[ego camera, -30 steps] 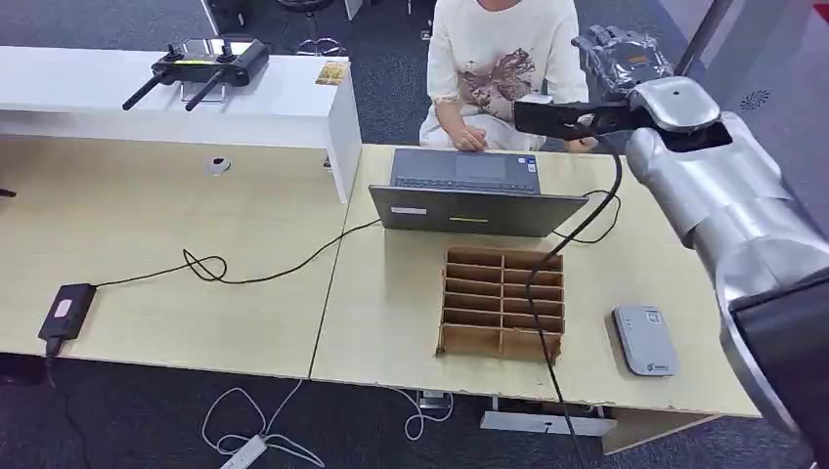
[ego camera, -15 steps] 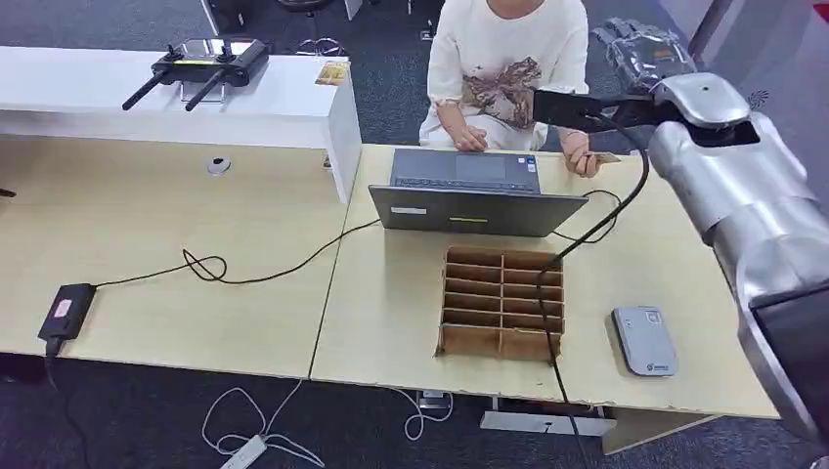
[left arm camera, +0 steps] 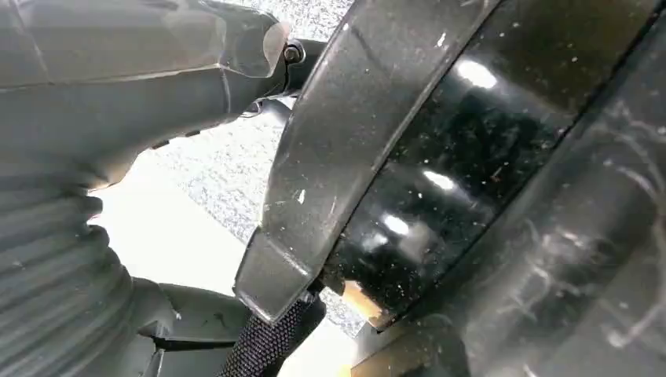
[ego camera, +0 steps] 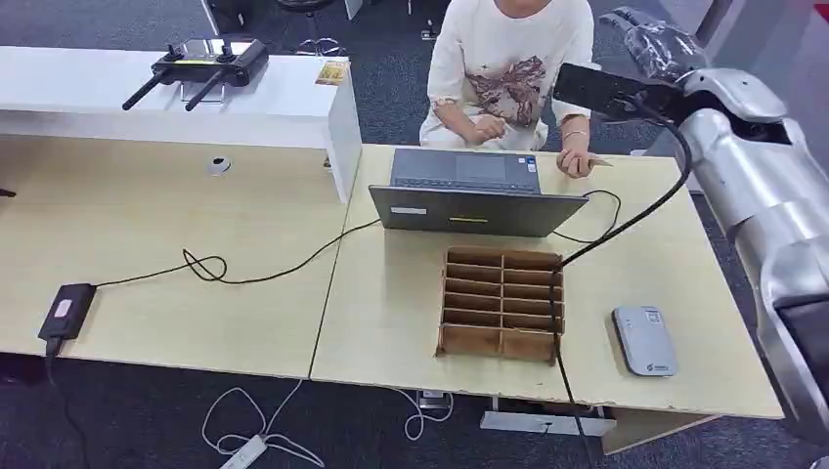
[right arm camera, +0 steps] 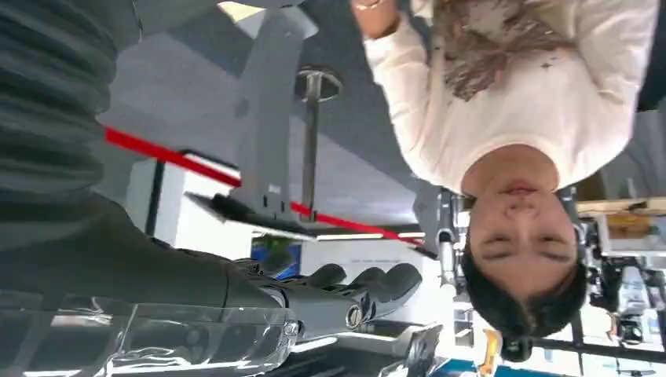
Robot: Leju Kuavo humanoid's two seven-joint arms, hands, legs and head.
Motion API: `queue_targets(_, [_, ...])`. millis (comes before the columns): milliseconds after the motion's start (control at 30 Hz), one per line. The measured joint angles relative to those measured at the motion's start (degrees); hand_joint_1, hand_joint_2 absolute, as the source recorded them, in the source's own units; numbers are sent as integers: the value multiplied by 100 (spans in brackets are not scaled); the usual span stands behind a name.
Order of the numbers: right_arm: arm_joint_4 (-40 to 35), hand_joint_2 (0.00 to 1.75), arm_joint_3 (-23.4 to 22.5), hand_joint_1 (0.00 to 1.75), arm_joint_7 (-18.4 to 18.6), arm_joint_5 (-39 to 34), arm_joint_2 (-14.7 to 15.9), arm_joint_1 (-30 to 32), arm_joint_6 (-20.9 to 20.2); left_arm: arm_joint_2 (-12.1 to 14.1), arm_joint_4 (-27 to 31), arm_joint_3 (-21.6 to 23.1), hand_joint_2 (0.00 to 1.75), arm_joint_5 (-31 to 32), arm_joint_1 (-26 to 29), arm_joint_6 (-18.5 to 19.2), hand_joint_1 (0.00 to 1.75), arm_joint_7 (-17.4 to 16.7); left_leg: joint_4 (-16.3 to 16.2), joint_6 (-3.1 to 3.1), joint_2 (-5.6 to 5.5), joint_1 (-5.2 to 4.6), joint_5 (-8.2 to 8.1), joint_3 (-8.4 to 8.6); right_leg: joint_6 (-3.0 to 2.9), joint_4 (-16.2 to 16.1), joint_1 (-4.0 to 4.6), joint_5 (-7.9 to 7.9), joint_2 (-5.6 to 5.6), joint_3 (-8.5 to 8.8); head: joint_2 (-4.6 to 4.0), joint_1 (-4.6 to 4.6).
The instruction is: Pass the card to the sensor for recognition and then transmit it.
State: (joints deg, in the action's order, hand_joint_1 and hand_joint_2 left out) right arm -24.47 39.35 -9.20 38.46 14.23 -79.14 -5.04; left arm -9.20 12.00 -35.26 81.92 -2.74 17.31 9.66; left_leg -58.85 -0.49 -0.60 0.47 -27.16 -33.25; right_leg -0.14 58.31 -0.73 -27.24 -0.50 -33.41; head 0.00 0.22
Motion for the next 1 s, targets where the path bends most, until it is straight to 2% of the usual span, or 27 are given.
queue_targets(100, [-214, 175, -238, 0, -197, -406, 155, 136, -252, 4, 0, -2, 175, -15, 9, 0, 0, 35, 0, 0, -3, 0, 0, -2, 0, -1, -1, 0, -2, 1, 0, -2])
queue_targets(233, [-479, 175, -626, 0, -499, -1390, 344, 351, -1013, 17, 0, -4, 175, -31, 21, 2, 0, 63, 0, 1, -1, 0, -1, -1, 1, -3, -2, 1, 1, 1, 0, -2])
queue_targets(367, [-766, 175, -960, 0, -584, -2220, 551, 573, -1483, 28, 0, -11, 175, -50, 34, 2, 0, 109, -1, 1, -2, 0, -1, -2, 2, -3, -1, 1, -2, 1, 0, 0])
queue_targets(633, [-1118, 175, -1181, 0, -586, -3011, 892, 840, -1699, 33, 0, -24, 175, -98, 39, -4, 0, 116, -1, 0, -1, 0, -1, -2, 2, -3, 0, 1, 1, 0, 0, -2])
queue_targets(833, [-1338, 175, -1279, 0, -711, -4106, 1139, 1228, -1966, 33, 0, -24, 175, -98, 40, -11, 0, 118, -1, 1, -1, 0, -1, -3, 2, -3, -1, 1, 0, 0, 0, 0])
queue_targets(1000, [-1493, 175, -1327, 0, -744, -4659, 1310, 1530, -2140, 33, 0, -24, 175, -98, 41, -13, 0, 120, -1, 2, -1, 0, -2, -3, 2, -4, -1, 1, 1, 0, 0, 0])
